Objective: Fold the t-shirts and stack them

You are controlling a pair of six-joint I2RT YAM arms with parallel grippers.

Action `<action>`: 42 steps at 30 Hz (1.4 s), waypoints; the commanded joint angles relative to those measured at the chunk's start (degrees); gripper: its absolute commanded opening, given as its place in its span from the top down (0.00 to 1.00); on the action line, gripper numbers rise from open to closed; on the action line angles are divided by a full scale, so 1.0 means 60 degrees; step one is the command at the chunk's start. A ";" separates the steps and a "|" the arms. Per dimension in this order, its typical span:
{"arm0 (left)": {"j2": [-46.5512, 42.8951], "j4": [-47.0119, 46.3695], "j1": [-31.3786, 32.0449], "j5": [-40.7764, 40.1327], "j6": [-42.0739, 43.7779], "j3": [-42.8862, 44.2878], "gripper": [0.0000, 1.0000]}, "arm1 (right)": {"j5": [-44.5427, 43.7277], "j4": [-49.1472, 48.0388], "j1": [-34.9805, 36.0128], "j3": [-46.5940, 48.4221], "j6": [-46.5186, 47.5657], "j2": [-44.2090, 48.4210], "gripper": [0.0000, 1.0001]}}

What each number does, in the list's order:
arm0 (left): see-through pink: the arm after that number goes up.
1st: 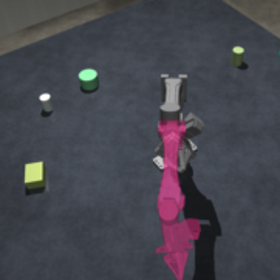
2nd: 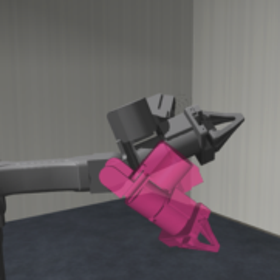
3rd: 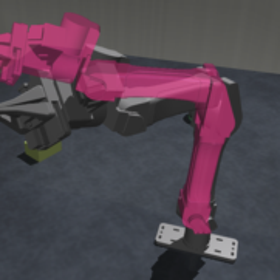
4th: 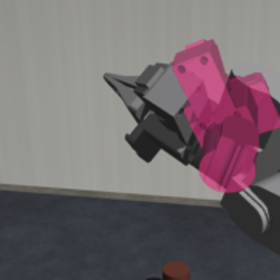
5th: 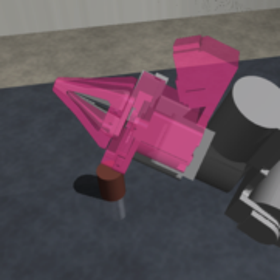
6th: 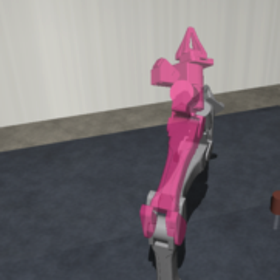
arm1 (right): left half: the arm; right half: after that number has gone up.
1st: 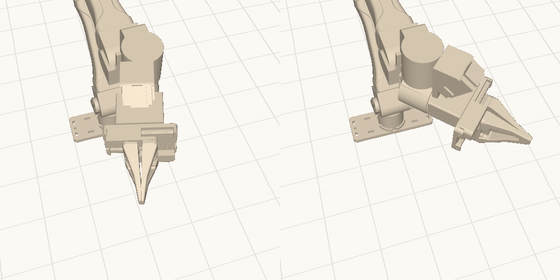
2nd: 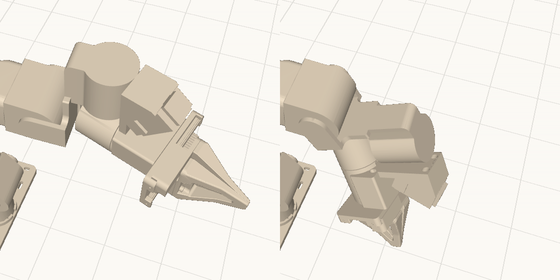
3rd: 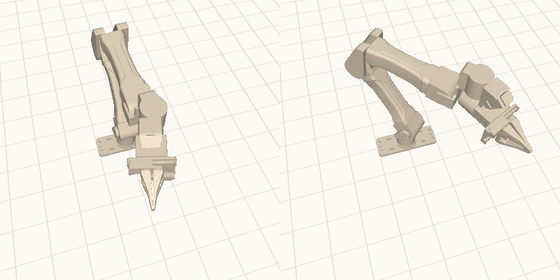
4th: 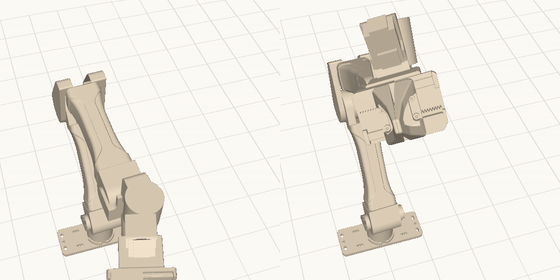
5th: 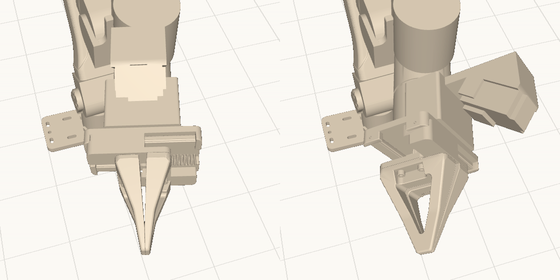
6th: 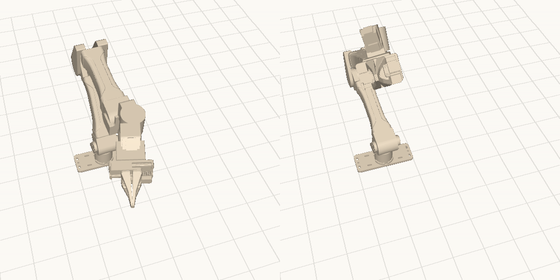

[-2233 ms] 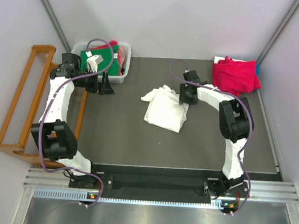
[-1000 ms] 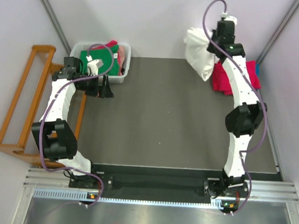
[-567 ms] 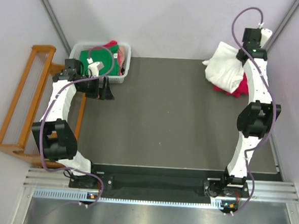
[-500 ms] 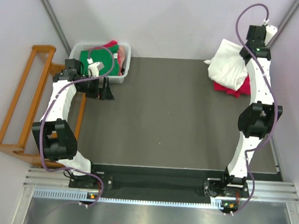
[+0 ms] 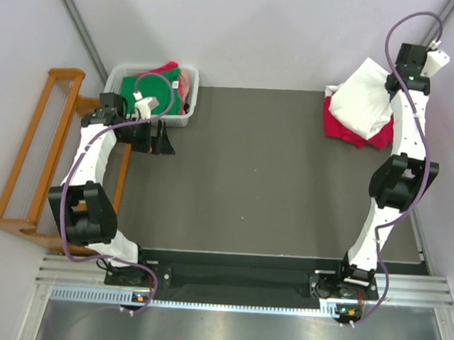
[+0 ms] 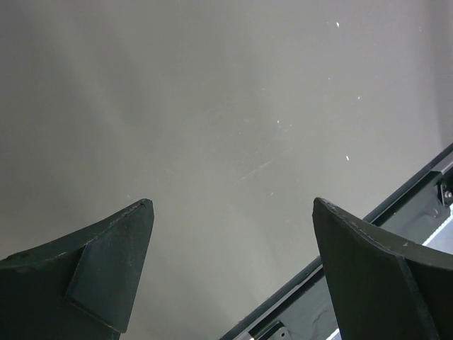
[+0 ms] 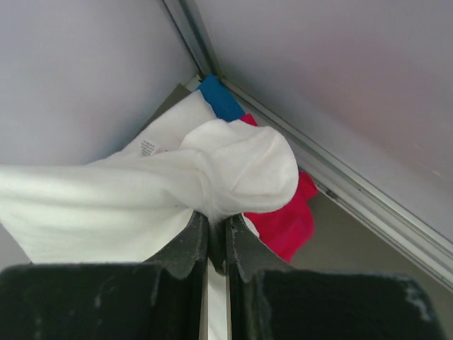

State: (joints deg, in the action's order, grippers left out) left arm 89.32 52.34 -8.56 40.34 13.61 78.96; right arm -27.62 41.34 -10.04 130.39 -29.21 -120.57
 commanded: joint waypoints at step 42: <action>-0.1600 0.0521 0.0005 0.0002 0.0135 -0.0136 0.02 | 0.3839 -0.1319 0.5789 -0.5802 0.1970 0.5782 0.00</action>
State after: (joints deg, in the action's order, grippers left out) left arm 83.11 55.02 -8.56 40.84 15.00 78.85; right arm -8.99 38.92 22.59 104.51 -17.06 -89.73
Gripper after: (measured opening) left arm 0.982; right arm 0.995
